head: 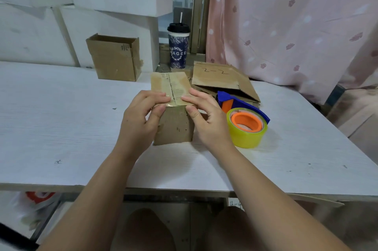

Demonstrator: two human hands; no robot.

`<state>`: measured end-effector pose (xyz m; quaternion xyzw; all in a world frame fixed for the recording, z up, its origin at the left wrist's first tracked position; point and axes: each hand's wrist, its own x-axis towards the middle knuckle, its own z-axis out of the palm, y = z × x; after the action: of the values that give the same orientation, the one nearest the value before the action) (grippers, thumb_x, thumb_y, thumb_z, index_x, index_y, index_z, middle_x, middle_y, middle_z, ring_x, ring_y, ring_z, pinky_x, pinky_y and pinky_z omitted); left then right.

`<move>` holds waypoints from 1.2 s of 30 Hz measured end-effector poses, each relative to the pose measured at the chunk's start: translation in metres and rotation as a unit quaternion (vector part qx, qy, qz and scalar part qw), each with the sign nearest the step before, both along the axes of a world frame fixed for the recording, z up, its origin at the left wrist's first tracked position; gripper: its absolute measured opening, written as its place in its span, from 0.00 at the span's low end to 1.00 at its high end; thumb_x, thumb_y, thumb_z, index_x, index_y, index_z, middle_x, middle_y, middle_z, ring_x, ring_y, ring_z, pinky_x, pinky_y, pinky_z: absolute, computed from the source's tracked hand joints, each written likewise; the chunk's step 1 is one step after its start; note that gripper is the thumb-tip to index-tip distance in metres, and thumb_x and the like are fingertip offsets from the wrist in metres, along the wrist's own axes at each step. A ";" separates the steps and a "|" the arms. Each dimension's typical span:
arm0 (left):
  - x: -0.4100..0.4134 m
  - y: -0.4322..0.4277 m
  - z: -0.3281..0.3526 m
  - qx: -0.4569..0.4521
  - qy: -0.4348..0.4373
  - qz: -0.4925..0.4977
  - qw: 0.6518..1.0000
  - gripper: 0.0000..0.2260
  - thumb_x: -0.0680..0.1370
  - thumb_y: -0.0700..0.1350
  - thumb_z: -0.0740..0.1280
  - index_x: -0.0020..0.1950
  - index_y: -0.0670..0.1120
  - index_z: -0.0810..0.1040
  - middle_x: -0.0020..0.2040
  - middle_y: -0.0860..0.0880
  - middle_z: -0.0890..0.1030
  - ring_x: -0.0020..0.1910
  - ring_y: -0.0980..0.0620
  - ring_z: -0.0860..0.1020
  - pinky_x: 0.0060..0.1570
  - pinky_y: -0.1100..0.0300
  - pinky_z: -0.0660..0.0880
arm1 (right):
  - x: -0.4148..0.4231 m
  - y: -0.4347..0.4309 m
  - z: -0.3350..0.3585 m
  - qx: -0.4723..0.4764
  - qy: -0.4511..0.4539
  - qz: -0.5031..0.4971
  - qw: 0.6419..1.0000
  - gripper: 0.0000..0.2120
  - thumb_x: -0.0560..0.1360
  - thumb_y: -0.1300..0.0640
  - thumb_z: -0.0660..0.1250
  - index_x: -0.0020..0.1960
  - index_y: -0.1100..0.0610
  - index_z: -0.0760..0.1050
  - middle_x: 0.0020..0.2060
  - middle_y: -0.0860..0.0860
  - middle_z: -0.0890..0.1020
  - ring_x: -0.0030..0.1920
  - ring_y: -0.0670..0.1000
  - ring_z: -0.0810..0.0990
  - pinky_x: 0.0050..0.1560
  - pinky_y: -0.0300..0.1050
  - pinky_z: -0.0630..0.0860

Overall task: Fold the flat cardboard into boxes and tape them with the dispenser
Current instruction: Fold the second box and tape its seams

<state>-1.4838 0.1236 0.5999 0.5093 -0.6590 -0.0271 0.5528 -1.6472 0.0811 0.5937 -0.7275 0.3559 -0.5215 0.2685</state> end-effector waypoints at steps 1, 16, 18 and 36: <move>-0.001 0.001 0.000 0.004 0.006 0.004 1.000 0.11 0.77 0.42 0.61 0.54 0.47 0.81 0.53 0.57 0.76 0.57 0.59 0.73 0.60 0.57 0.71 | 0.001 0.002 0.000 0.002 0.002 -0.005 1.000 0.11 0.78 0.59 0.66 0.57 0.49 0.80 0.60 0.40 0.74 0.63 0.39 0.71 0.62 0.33 0.68; 0.030 0.008 0.021 0.013 0.041 0.144 0.989 0.12 0.80 0.49 0.60 0.59 0.49 0.79 0.60 0.55 0.77 0.61 0.55 0.70 0.61 0.60 0.63 | 0.005 0.044 0.012 -0.004 0.184 -0.027 0.983 0.25 0.68 0.42 0.73 0.59 0.49 0.68 0.70 0.44 0.59 0.70 0.42 0.57 0.64 0.36 0.56; 0.045 0.003 0.020 0.061 0.094 0.140 0.984 0.11 0.81 0.46 0.60 0.60 0.51 0.79 0.65 0.54 0.75 0.65 0.57 0.70 0.64 0.59 0.64 | 0.002 0.040 0.017 0.005 0.189 -0.003 0.982 0.21 0.70 0.48 0.73 0.57 0.47 0.67 0.71 0.43 0.60 0.70 0.40 0.57 0.64 0.34 0.55; 0.027 0.034 0.023 0.153 -0.231 0.013 0.961 0.16 0.75 0.58 0.65 0.62 0.66 0.67 0.71 0.63 0.62 0.74 0.61 0.45 0.72 0.45 0.38 | -0.070 -0.029 0.035 0.062 0.285 -0.254 0.922 0.24 0.71 0.64 0.59 0.64 0.48 0.74 0.62 0.52 0.74 0.64 0.57 0.66 0.62 0.47 0.66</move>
<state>-1.4568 0.1575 0.6228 0.5889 -0.7501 -0.0021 0.3008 -1.7175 0.0526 0.6282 -0.7126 0.6216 -0.3200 0.0588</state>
